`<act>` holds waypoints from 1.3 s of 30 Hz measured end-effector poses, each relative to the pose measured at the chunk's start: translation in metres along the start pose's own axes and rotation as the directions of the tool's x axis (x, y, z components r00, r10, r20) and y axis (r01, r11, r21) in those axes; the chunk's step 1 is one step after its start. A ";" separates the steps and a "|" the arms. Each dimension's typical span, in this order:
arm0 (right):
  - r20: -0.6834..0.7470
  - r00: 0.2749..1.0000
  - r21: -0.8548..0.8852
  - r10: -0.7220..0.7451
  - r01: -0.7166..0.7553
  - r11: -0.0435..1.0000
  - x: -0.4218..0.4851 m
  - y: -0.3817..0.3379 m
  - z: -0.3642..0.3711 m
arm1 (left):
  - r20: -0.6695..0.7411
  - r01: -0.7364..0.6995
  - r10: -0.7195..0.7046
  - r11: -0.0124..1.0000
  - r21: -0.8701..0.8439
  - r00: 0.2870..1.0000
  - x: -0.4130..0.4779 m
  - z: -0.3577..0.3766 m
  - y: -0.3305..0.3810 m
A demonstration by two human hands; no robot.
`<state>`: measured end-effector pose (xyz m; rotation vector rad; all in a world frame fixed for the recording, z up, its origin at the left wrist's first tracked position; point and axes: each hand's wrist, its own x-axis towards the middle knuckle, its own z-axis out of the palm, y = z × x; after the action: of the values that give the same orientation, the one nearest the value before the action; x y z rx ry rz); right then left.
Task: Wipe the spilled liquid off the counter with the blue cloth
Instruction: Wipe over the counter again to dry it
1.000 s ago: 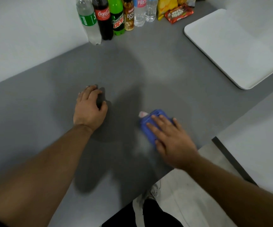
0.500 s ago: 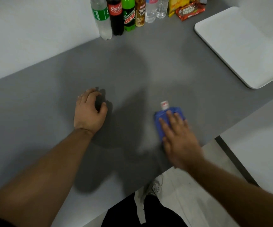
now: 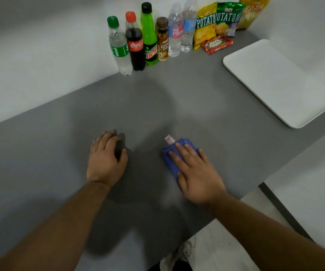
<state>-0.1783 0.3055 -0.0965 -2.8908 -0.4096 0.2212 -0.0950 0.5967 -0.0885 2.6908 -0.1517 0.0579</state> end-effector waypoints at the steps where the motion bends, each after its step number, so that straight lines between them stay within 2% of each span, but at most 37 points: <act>1: 0.008 0.997 -0.017 0.071 -0.071 0.997 0.008 0.023 -0.009 | -0.003 0.000 0.000 1.000 0.003 1.000 -0.001 0.000 0.000; 4: -0.006 0.964 -0.010 0.266 -0.266 0.964 0.029 0.070 -0.028 | -0.013 -0.014 0.014 1.000 0.006 1.000 -0.001 0.000 0.001; 6: -0.054 0.935 0.005 0.350 -0.350 0.937 0.042 0.068 -0.028 | -0.019 -0.014 0.014 1.000 0.008 1.000 0.002 -0.001 0.002; 8: -0.081 0.924 0.025 0.374 -0.373 0.927 0.054 0.044 -0.024 | -0.019 0.003 -0.003 1.000 0.014 1.000 0.005 -0.001 0.004; 10: -0.059 0.958 0.045 0.279 -0.277 0.960 0.064 0.010 -0.018 | -0.031 0.018 -0.018 1.000 0.012 0.999 0.010 -0.001 0.006; 12: -0.022 0.995 0.050 0.099 -0.098 0.994 0.077 -0.026 -0.009 | -0.038 0.018 -0.018 1.000 0.005 0.999 0.020 0.000 0.006; 15: 0.057 0.992 0.016 -0.111 0.110 0.994 0.099 -0.061 0.002 | -0.033 0.003 -0.004 1.000 -0.008 0.999 0.042 0.001 0.006; 17: 0.078 0.980 0.010 -0.182 0.182 0.983 0.111 -0.056 -0.001 | -0.029 0.005 -0.005 1.000 -0.014 1.000 0.059 0.000 0.006; 19: 0.044 0.981 0.016 -0.190 0.189 0.982 0.122 -0.034 -0.010 | -0.014 0.011 -0.011 1.000 -0.012 1.000 0.077 -0.001 0.005; 23: -0.053 0.998 -0.011 0.035 -0.035 0.999 0.152 0.040 -0.036 | 0.023 -0.005 0.005 1.000 0.027 1.000 0.102 0.001 0.002; 26: -0.039 0.976 -0.037 0.215 -0.216 0.976 0.178 0.084 -0.050 | 0.042 -0.019 0.017 0.998 0.052 0.999 0.117 0.002 0.000; 30: -0.054 0.931 0.005 0.361 -0.362 0.932 0.203 0.073 -0.048 | 0.029 -0.033 0.032 0.998 0.053 0.999 0.126 0.005 -0.001; 32: -0.051 0.953 0.002 0.297 -0.298 0.955 0.211 0.046 -0.041 | 0.024 -0.042 0.041 0.998 0.044 0.999 0.126 0.008 -0.003; 35: 0.006 0.998 0.006 0.068 -0.068 0.998 0.226 -0.006 -0.028 | 0.027 -0.040 0.040 0.999 0.033 0.999 0.127 0.010 -0.006; 39: 0.094 0.985 -0.020 -0.145 0.147 0.989 0.247 -0.031 -0.021 | 0.038 -0.028 0.027 0.999 0.026 0.999 0.129 0.010 -0.005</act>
<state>0.0516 0.4019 -0.0986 -2.8681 -0.6426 0.3286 0.0335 0.5845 -0.0911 2.7178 -0.2010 0.0181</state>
